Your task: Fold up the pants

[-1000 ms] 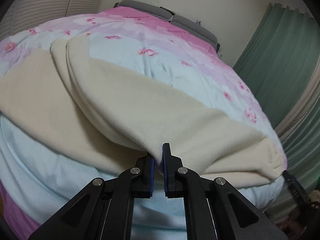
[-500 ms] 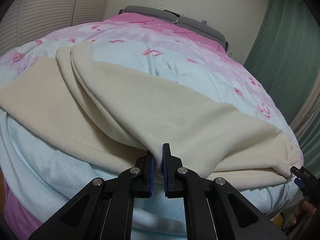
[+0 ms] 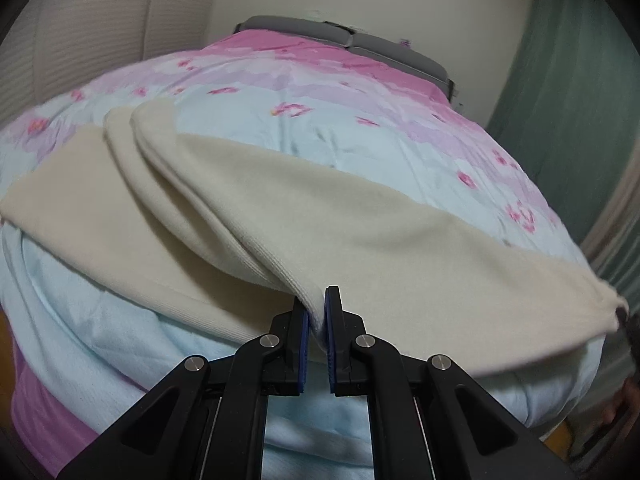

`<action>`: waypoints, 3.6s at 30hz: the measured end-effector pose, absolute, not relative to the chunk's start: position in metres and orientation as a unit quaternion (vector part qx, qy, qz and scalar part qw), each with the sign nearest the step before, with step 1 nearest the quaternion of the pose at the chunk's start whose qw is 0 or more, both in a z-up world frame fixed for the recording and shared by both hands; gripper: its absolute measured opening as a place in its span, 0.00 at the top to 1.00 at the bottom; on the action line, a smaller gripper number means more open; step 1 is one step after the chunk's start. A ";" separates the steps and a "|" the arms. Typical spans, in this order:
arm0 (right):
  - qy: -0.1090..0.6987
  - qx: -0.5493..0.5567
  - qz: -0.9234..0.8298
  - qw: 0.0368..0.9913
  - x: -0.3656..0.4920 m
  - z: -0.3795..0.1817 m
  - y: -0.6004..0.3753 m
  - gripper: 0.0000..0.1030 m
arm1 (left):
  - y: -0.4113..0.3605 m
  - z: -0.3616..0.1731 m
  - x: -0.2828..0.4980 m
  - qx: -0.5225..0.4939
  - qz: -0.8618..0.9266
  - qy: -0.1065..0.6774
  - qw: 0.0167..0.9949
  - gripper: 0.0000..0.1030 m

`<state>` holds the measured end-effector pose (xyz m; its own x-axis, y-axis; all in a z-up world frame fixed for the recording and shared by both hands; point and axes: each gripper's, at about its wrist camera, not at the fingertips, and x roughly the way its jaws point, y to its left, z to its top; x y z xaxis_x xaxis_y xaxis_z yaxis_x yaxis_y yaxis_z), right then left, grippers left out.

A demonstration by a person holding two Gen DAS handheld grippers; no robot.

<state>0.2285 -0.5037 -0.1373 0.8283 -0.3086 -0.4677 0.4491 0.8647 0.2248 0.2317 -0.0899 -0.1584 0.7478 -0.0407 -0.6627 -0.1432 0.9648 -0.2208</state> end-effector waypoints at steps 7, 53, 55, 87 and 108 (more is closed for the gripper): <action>0.295 0.149 -0.200 0.922 0.248 -0.172 -0.523 0.94 | -0.096 -0.178 0.229 -0.113 0.035 0.382 0.916 0.91; 0.240 0.108 -0.203 0.943 0.191 -0.162 -0.491 0.32 | -0.061 -0.123 0.201 -0.072 0.007 0.306 0.949 0.34; 0.235 0.089 -0.187 0.950 0.193 -0.147 -0.477 0.31 | -0.044 -0.113 0.205 -0.073 0.016 0.296 0.952 0.33; 0.321 -0.257 0.261 0.873 0.411 -0.171 0.175 0.62 | 0.327 -0.149 0.260 -0.086 0.192 0.341 0.916 0.27; 0.333 -0.132 0.438 0.825 0.295 -0.131 0.217 0.92 | 0.412 -0.132 0.160 -0.136 0.275 0.304 0.902 0.22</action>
<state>0.2952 0.2170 -0.1307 0.3943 0.6355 -0.6638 -0.8106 0.5808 0.0746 0.1601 0.4122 -0.1318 0.6644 0.4128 -0.6231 -0.5778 0.8125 -0.0778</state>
